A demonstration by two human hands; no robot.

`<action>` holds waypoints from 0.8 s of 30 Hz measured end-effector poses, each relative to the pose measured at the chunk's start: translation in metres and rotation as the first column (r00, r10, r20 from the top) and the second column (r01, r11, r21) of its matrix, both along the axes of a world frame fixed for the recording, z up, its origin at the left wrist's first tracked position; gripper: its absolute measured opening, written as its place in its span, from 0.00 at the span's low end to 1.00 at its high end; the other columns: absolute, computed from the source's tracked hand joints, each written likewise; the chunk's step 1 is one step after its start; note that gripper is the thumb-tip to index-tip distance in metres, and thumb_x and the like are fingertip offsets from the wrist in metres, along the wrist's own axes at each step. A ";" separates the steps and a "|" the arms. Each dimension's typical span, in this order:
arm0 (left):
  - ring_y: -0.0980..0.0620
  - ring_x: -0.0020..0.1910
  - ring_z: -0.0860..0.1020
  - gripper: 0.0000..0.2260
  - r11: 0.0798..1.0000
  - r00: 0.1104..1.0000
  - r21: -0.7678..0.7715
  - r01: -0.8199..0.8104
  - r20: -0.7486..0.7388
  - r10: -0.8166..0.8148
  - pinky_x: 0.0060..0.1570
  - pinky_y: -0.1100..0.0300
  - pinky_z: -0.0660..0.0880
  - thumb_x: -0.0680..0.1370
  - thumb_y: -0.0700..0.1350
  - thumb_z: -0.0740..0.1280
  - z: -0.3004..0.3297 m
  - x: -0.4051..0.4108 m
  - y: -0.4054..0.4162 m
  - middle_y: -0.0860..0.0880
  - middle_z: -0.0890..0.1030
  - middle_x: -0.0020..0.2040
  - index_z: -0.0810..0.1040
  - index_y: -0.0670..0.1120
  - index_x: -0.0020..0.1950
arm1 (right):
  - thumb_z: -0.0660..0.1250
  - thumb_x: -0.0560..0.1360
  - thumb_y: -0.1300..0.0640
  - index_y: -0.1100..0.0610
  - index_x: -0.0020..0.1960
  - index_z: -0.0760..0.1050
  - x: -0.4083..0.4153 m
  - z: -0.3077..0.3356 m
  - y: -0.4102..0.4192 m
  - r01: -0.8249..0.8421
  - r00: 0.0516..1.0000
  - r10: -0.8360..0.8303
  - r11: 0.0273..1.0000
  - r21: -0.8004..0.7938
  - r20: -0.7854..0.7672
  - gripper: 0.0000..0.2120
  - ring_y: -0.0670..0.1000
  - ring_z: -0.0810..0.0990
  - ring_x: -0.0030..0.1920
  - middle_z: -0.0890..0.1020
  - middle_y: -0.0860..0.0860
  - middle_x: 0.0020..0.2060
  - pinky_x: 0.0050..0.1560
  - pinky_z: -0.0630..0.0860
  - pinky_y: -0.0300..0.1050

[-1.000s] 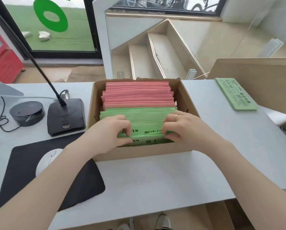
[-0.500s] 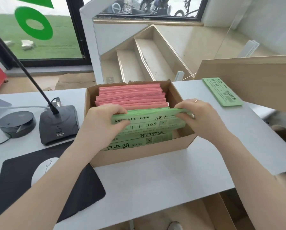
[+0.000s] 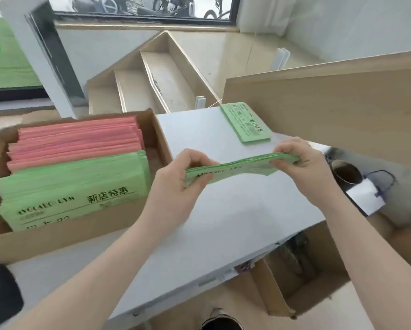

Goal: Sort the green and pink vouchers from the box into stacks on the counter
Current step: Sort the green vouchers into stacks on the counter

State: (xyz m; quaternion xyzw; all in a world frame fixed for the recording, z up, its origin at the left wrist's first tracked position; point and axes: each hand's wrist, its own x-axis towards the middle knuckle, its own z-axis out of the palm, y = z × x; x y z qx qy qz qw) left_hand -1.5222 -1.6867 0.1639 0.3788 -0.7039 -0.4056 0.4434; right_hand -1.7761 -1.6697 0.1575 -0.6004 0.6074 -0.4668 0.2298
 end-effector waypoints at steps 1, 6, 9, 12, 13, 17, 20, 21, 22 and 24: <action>0.66 0.41 0.76 0.14 0.999 1.000 0.031 -0.012 -0.017 0.013 0.41 0.75 0.68 0.74 0.34 0.68 -0.006 -0.013 0.001 0.64 0.81 0.43 0.73 0.55 0.42 | 0.70 0.71 0.67 0.37 0.39 0.78 -0.012 -0.003 -0.001 -0.002 1.000 0.002 1.000 0.007 0.009 0.22 0.42 0.75 0.49 0.77 0.41 0.44 0.50 0.72 0.40; 0.61 0.45 0.78 0.15 0.985 0.995 0.162 -0.065 -0.066 0.077 0.45 0.68 0.73 0.74 0.33 0.67 -0.035 -0.062 0.009 0.60 0.82 0.44 0.74 0.55 0.41 | 0.69 0.70 0.69 0.46 0.41 0.79 -0.059 -0.017 -0.008 -0.042 0.997 0.039 0.998 0.046 0.074 0.17 0.39 0.74 0.49 0.74 0.42 0.47 0.49 0.75 0.42; 0.59 0.48 0.78 0.12 0.960 0.994 0.263 -0.098 -0.029 0.109 0.51 0.62 0.73 0.74 0.34 0.67 -0.068 -0.072 0.005 0.61 0.82 0.44 0.74 0.52 0.43 | 0.69 0.70 0.69 0.49 0.43 0.77 -0.072 -0.043 -0.008 -0.057 0.998 0.055 0.984 0.170 0.016 0.15 0.39 0.74 0.52 0.75 0.46 0.52 0.52 0.73 0.43; 0.54 0.50 0.77 0.15 0.903 0.986 0.403 -0.149 -0.004 0.165 0.51 0.57 0.72 0.71 0.42 0.73 -0.091 -0.078 0.005 0.60 0.80 0.48 0.72 0.56 0.52 | 0.67 0.71 0.69 0.44 0.54 0.73 -0.078 -0.068 -0.008 -0.084 0.989 0.052 0.968 0.236 0.139 0.22 0.48 0.76 0.52 0.76 0.47 0.56 0.53 0.74 0.46; 0.54 0.49 0.77 0.18 0.879 0.982 0.448 -0.162 -0.017 0.190 0.50 0.58 0.72 0.70 0.45 0.74 -0.095 -0.082 0.005 0.60 0.80 0.50 0.71 0.57 0.55 | 0.66 0.72 0.70 0.44 0.57 0.70 -0.079 -0.072 -0.008 -0.103 0.958 0.034 0.967 0.233 0.283 0.25 0.48 0.77 0.50 0.76 0.48 0.55 0.52 0.76 0.45; 0.67 0.45 0.75 0.16 0.831 0.945 0.516 -0.206 -0.116 0.306 0.47 0.68 0.68 0.68 0.59 0.71 -0.092 -0.096 0.004 0.55 0.80 0.53 0.74 0.55 0.51 | 0.72 0.68 0.62 0.49 0.57 0.71 -0.074 -0.080 -0.012 -0.143 0.749 -0.025 0.970 0.198 0.662 0.21 0.45 0.77 0.48 0.79 0.49 0.47 0.51 0.73 0.41; 0.63 0.43 0.75 0.10 0.816 0.904 0.522 -0.248 -0.179 0.389 0.46 0.65 0.67 0.72 0.56 0.67 -0.090 -0.102 0.002 0.55 0.80 0.45 0.77 0.50 0.43 | 0.71 0.68 0.62 0.52 0.45 0.75 -0.063 -0.083 -0.015 -0.016 0.783 -0.102 0.983 0.185 0.613 0.09 0.44 0.78 0.41 0.79 0.48 0.40 0.45 0.74 0.38; 0.61 0.41 0.75 0.09 0.812 0.893 0.521 -0.263 -0.187 0.409 0.45 0.63 0.68 0.75 0.52 0.65 -0.090 -0.105 0.001 0.54 0.80 0.41 0.78 0.47 0.42 | 0.70 0.70 0.64 0.53 0.43 0.74 -0.059 -0.085 -0.016 0.046 0.796 -0.145 0.983 0.180 0.588 0.09 0.42 0.78 0.38 0.79 0.49 0.38 0.42 0.74 0.36; 0.60 0.38 0.75 0.10 0.806 0.884 0.525 -0.273 -0.193 0.425 0.43 0.63 0.68 0.78 0.50 0.63 -0.089 -0.107 -0.001 0.54 0.79 0.38 0.77 0.45 0.41 | 0.70 0.71 0.65 0.53 0.42 0.73 -0.056 -0.086 -0.017 0.106 0.803 -0.183 0.980 0.167 0.567 0.09 0.41 0.78 0.35 0.78 0.49 0.37 0.39 0.74 0.35; 0.58 0.36 0.76 0.12 0.807 0.873 0.528 -0.263 -0.227 0.432 0.39 0.62 0.70 0.79 0.51 0.62 -0.088 -0.108 -0.008 0.55 0.79 0.34 0.76 0.45 0.41 | 0.68 0.72 0.65 0.54 0.43 0.73 -0.054 -0.089 -0.020 0.153 0.794 -0.205 0.978 0.139 0.572 0.07 0.41 0.77 0.35 0.79 0.49 0.37 0.38 0.74 0.34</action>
